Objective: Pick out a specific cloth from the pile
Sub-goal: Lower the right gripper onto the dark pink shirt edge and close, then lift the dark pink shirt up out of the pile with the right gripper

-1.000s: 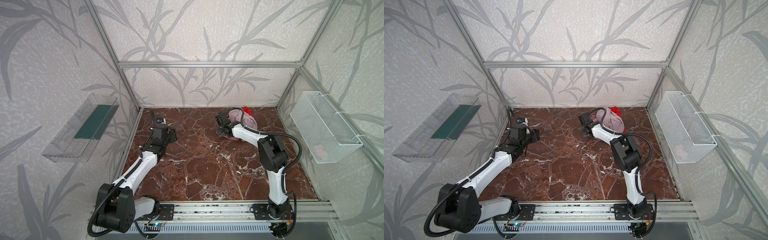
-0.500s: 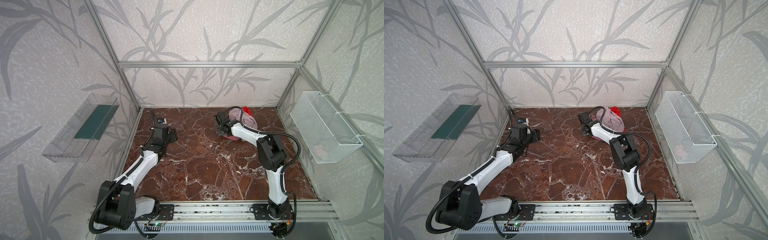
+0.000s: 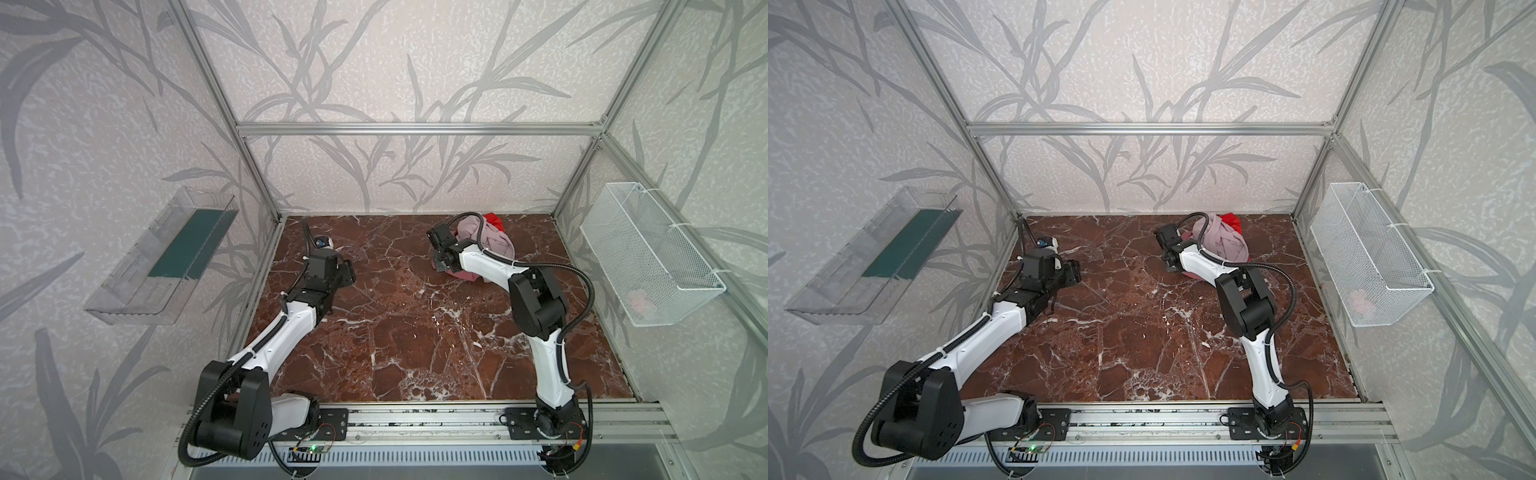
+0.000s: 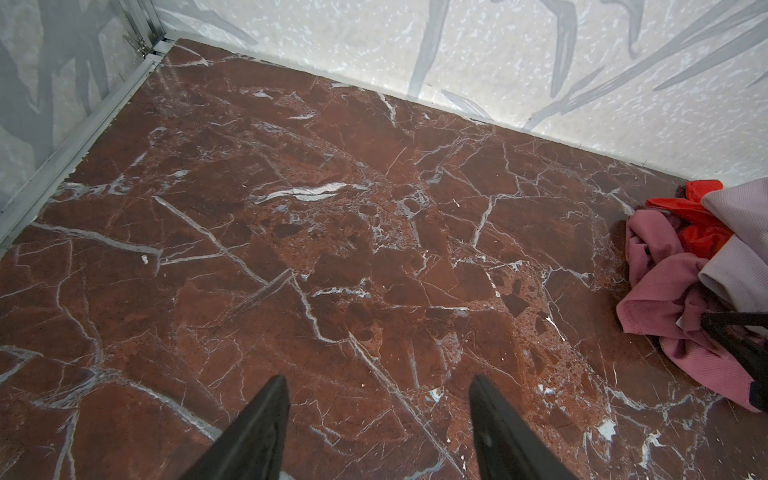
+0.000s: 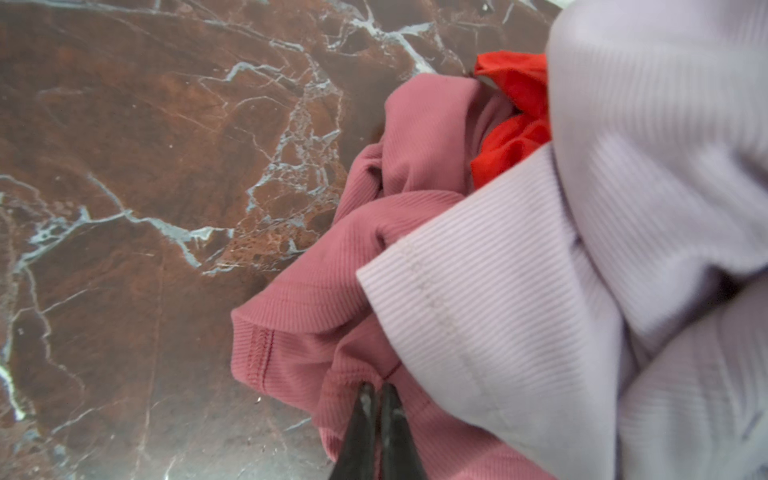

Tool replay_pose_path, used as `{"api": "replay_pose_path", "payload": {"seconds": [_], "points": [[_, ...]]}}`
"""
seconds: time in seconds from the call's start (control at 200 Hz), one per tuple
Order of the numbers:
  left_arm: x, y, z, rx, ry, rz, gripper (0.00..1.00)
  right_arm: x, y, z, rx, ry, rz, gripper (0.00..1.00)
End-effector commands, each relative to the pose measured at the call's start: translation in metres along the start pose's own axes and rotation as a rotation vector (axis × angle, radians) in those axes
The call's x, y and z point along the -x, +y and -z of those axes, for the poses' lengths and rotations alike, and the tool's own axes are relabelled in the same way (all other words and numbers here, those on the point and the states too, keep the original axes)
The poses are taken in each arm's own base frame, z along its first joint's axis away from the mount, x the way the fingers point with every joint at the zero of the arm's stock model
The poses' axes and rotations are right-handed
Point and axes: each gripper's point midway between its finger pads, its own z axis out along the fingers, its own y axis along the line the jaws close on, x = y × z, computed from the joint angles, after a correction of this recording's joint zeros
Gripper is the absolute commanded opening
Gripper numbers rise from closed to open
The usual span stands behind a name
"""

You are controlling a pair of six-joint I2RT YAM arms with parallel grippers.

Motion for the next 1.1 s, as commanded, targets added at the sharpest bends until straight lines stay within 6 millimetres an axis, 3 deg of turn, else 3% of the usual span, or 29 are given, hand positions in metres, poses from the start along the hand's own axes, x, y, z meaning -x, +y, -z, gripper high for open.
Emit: {"api": "replay_pose_path", "payload": {"seconds": [0.0, 0.4, 0.665, 0.74, 0.765, 0.94, 1.1], "points": [[0.0, 0.003, 0.003, 0.01, -0.009, -0.01, 0.67, 0.01, -0.007, 0.02, -0.014, -0.028, -0.021, 0.0], [0.006, -0.007, 0.009, -0.036, -0.003, 0.023, 0.67, 0.032, -0.034, 0.092, 0.091, -0.172, -0.113, 0.0], [0.008, -0.018, 0.015, -0.083, 0.037, 0.067, 0.67, 0.048, -0.057, 0.128, 0.182, -0.238, -0.175, 0.0], [0.009, -0.021, 0.017, -0.096, 0.048, 0.077, 0.67, 0.051, -0.067, 0.13, 0.181, -0.244, -0.193, 0.0], [0.009, -0.022, 0.018, -0.099, 0.051, 0.079, 0.67, 0.058, -0.074, 0.142, 0.187, -0.271, -0.21, 0.0], [0.012, -0.022, 0.022, -0.1, 0.041, 0.081, 0.67, 0.071, -0.096, 0.167, 0.241, -0.32, -0.271, 0.0], [0.017, -0.024, 0.024, -0.11, 0.029, 0.087, 0.67, 0.078, -0.102, 0.191, 0.282, -0.359, -0.27, 0.0]]}}
